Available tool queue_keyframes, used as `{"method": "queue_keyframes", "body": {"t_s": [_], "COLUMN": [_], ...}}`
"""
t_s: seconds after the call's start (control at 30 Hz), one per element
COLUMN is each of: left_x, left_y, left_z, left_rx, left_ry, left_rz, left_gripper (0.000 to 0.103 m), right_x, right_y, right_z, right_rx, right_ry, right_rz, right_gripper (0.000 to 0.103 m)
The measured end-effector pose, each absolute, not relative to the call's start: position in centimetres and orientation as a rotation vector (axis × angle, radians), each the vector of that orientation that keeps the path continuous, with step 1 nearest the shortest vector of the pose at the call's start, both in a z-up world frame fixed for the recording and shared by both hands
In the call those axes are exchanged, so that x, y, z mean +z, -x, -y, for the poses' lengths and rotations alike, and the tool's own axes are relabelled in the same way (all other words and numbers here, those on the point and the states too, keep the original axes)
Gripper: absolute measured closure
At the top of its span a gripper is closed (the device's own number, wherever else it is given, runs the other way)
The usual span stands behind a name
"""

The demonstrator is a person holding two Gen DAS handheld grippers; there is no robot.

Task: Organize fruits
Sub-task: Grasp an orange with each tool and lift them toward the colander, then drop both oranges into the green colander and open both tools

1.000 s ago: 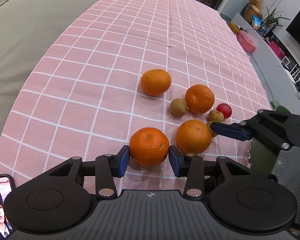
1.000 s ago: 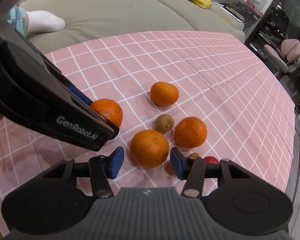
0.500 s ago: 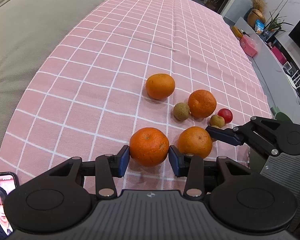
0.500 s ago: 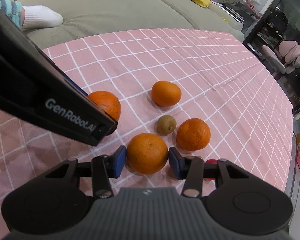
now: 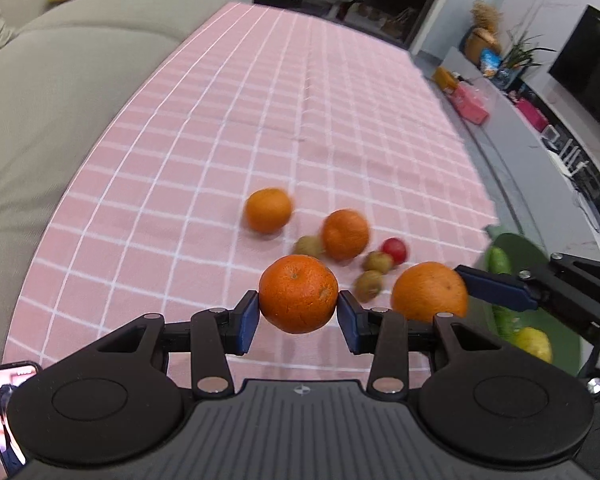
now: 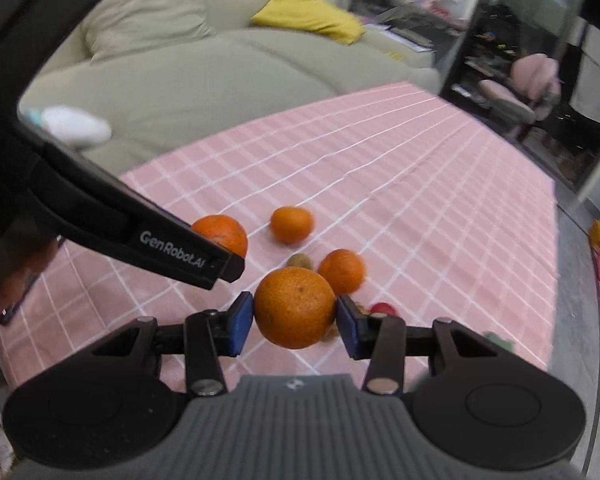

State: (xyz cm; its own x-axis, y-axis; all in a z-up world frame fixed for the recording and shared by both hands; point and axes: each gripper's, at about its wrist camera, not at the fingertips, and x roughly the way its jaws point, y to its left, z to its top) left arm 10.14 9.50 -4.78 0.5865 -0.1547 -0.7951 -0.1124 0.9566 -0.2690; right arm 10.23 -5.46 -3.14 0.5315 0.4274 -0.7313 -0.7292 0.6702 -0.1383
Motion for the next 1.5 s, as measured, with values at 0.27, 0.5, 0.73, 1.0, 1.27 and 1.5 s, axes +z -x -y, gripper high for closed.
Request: {"method": "queue_keyframes", "body": {"t_s": [0.27,0.5,0.73,1.0,1.27,1.5], "left_x": [-1.5,0.0,-0.8,-3.0,-4.8,-6.3], "left_y": [-9.7,-10.5,-11.9,-13.7,-15.4,-16.5], "left_z": [-4.5,1.9,8.9,12.3,12.6,12.1], "left_rx": [-0.160,-0.316,-0.450,-0.499,-0.488,-0.460], "left_ry": [0.275,0.178,0.039,-0.047,-0.062,-0.033], "left_rz": [-0.902,-0.896,-0.953,-1.007,-1.062,-1.103], "left_gripper": [0.056,0.056,0.056,0.056,0.056,0.055], "right_x": [0.0,0.1,-0.7,-3.0,-5.3,-5.7], "right_y": [-9.2,-9.2,-9.9,-11.3,-12.9,-13.8], "right_z": [11.6,17.6,22.5,24.4,23.8,23.8], "right_rx": [0.604,0.487,0.419,0.420,0.431,0.429], "right_ry": [0.373,0.353,0.355,0.388,0.450,0.467], "right_rz": [-0.709,-0.759,-0.805,-0.862,-0.887,-0.887], "right_gripper": [0.060,0.060,0.060,0.061,0.060,0.060]}}
